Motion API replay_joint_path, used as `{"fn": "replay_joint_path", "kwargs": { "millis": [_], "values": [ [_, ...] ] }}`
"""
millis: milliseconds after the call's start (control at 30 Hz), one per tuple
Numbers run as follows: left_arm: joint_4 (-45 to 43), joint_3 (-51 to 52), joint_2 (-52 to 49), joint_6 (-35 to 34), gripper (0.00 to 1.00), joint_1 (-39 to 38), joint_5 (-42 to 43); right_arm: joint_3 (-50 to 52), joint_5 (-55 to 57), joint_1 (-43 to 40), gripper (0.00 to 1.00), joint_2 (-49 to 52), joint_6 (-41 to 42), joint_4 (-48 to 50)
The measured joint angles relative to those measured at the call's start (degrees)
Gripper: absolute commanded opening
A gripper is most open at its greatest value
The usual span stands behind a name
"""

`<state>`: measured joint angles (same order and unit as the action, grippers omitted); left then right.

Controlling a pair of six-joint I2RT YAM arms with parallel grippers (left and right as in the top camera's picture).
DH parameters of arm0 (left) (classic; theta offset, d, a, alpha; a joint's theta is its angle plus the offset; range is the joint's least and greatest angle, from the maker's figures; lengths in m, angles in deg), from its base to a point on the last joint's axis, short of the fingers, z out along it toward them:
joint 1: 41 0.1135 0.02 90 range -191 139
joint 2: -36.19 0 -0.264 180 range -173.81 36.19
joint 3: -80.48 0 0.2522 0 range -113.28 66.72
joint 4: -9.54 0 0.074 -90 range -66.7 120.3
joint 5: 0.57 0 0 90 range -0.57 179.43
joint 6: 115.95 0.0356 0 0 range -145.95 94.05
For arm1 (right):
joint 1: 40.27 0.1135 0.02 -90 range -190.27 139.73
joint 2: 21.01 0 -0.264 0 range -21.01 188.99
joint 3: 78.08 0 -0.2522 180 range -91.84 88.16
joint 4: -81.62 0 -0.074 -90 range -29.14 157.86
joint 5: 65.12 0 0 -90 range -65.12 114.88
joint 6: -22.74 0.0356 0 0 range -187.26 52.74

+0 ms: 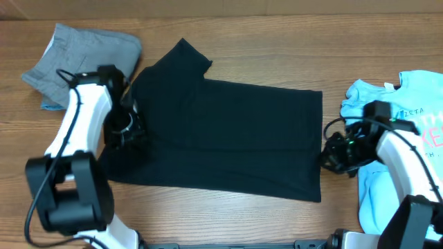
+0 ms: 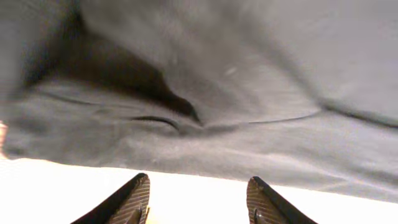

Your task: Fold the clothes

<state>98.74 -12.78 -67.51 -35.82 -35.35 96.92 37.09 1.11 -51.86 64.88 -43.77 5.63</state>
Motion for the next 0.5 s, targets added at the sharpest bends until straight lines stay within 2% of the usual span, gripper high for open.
{"fn": "replay_joint_path", "kwargs": {
  "millis": [200, 267, 500],
  "values": [
    [2.2, -4.8, 2.8, 0.0, 0.55, 0.0, 0.3, 11.3, 2.0, 2.3, 0.09, 0.0, 10.4, 8.3],
    [2.7, -5.2, 2.8, 0.0, 0.55, 0.0, 0.4, 15.1, 1.9, 1.9, 0.04, 0.0, 13.1, 11.7],
    [3.9, -5.3, 2.8, 0.9, 0.54, 0.0, 0.4, 16.7, 1.1, -5.0, 0.04, -0.5, 17.7, 9.6]
  ]
}}
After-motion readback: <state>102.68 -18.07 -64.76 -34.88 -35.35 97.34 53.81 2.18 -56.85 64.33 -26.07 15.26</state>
